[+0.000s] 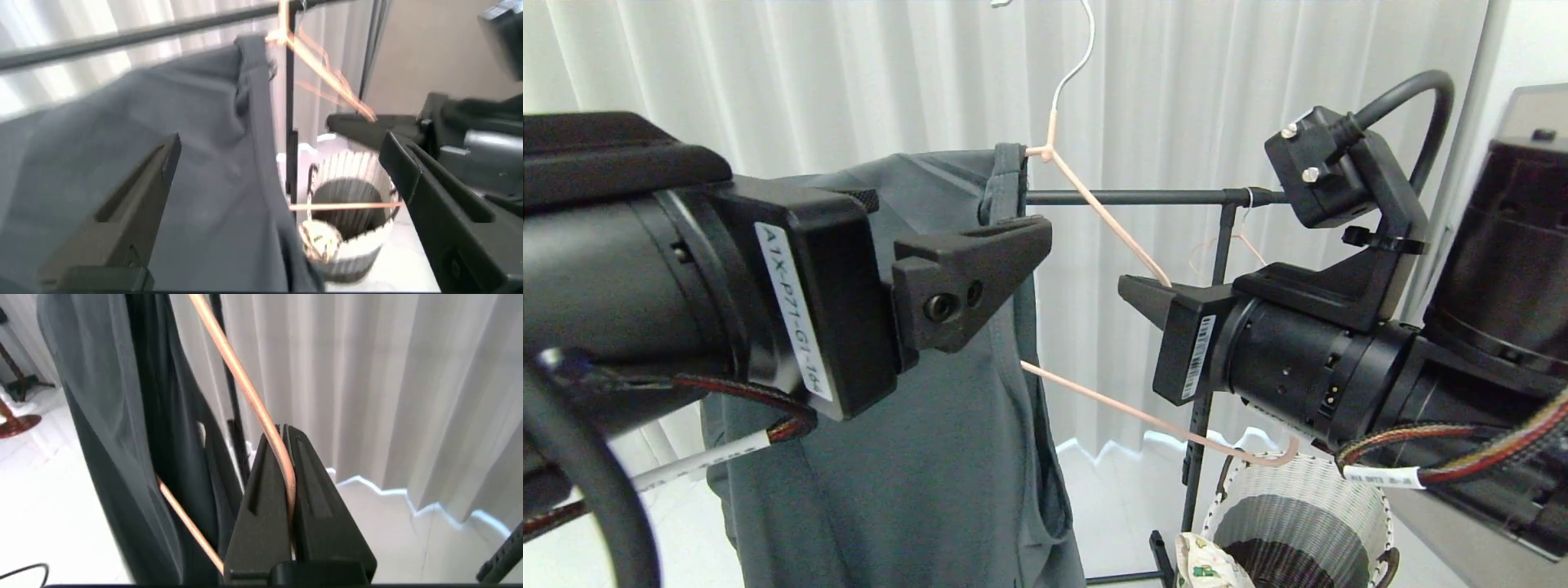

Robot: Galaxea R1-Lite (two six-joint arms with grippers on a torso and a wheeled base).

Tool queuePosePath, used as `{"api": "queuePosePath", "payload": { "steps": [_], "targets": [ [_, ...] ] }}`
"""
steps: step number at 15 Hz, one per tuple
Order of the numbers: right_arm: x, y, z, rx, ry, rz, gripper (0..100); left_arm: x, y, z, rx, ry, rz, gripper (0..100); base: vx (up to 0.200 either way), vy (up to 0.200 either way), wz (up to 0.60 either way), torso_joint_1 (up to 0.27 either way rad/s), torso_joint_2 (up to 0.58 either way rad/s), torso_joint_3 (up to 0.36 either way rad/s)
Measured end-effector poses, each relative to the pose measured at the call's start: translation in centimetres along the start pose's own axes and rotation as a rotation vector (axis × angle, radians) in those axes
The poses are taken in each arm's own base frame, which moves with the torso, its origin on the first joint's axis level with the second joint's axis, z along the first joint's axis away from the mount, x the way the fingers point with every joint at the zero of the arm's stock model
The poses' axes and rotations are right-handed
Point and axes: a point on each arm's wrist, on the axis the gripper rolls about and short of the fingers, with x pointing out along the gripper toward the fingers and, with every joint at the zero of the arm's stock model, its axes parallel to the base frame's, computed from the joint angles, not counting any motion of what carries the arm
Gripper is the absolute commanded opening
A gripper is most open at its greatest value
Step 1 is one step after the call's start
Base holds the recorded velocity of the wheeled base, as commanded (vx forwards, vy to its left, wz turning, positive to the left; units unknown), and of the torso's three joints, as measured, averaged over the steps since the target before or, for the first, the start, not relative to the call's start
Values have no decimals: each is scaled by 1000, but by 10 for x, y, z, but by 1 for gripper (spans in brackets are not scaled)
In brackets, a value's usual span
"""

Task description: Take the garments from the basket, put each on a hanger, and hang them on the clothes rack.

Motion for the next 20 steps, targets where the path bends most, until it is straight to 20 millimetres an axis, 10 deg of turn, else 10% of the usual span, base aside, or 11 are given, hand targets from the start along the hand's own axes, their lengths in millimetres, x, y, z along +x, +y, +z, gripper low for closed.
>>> {"api": "queuePosePath", "payload": {
  "steps": [8, 20],
  "targets": [
    [-13, -30, -11, -90, -32, -65, 0, -22, 16, -15, 130, 2, -15, 100, 0, 0, 0, 0, 0, 0],
    [-110, -38, -75, -311, 22, 143, 0, -34, 25, -79, 240, 124, -408, 100, 0, 0, 0, 0, 0, 0]
  ]
}}
